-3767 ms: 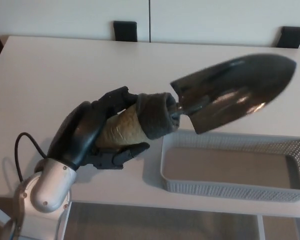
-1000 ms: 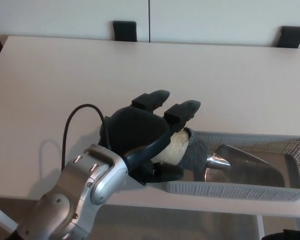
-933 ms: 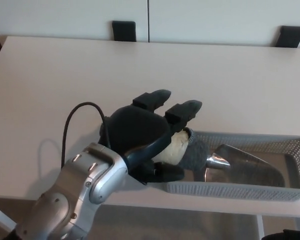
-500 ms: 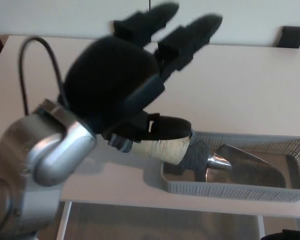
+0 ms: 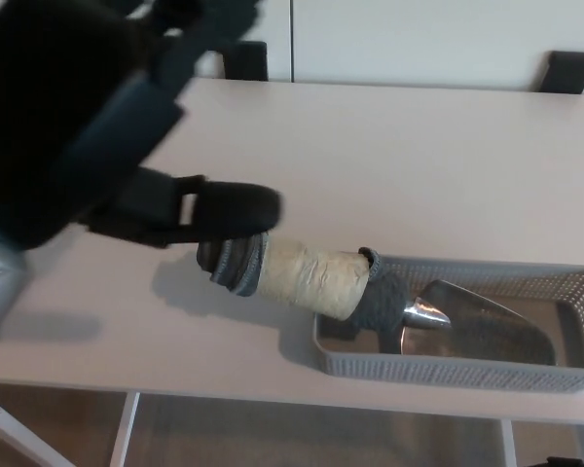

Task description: The robot walks towards a desk on which a shovel is kept on the left hand side and a container is kept on the right hand side. The robot picks up the shovel using its left hand and places it in the container.

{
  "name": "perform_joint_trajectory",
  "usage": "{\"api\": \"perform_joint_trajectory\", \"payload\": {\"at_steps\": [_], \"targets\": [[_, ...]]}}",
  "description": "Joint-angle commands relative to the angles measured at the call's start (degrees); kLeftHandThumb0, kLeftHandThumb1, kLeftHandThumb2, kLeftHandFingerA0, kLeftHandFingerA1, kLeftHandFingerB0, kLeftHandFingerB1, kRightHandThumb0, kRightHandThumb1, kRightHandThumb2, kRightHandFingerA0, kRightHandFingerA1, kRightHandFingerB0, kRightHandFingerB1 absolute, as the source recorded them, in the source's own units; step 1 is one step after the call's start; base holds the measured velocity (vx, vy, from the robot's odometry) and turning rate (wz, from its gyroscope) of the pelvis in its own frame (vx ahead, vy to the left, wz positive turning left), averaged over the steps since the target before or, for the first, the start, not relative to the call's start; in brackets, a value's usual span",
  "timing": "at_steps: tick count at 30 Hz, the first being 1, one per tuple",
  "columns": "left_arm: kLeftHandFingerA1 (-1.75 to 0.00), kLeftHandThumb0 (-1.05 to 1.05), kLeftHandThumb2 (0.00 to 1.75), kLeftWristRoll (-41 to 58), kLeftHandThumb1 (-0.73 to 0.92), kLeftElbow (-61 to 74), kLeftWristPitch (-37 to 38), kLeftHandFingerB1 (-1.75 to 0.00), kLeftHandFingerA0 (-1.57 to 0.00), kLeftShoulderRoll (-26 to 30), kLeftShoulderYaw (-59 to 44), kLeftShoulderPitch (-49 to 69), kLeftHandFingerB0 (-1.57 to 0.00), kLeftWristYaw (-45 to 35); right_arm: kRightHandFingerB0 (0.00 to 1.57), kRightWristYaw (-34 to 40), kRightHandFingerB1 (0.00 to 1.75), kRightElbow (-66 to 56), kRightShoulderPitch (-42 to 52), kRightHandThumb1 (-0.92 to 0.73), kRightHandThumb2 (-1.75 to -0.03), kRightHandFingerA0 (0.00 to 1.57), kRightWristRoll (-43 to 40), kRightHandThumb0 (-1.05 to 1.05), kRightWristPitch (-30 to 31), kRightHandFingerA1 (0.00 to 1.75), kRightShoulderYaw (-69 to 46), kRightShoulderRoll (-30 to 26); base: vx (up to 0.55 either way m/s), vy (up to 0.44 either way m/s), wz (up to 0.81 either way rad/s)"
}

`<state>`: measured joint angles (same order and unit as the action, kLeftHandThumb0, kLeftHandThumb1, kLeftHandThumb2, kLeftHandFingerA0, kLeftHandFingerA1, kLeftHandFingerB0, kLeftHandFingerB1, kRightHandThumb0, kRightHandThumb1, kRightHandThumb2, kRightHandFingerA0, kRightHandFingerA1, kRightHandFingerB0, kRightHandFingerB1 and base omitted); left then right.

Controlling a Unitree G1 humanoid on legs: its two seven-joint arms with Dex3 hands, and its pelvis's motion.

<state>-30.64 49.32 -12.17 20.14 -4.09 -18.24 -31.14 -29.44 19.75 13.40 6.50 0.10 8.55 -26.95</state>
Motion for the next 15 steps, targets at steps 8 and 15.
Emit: {"api": "perform_joint_trajectory", "payload": {"at_steps": [8,15], "targets": [[-0.11,-0.94,0.98,81.83,0.56,-8.44,1.72,-0.28,-0.12,-1.32,-54.99,51.81,-0.03,-42.97,0.25,2.65,0.34,6.94,6.61,-0.73,-0.62,0.29,2.21,-0.44,-5.03,0.4,0.89,-0.97,0.0,0.0,0.0],[-0.45,-0.91,1.12,84.77,0.73,-14.22,-0.4,-0.46,-0.02,-0.24,-59.22,61.81,-0.07,-58.34,0.21,3.27,0.41,7.17,8.08,-0.64,-0.74,0.28,-0.83,-0.43,-3.73,0.47,-1.8,0.83,0.0,0.0,0.0]]}}
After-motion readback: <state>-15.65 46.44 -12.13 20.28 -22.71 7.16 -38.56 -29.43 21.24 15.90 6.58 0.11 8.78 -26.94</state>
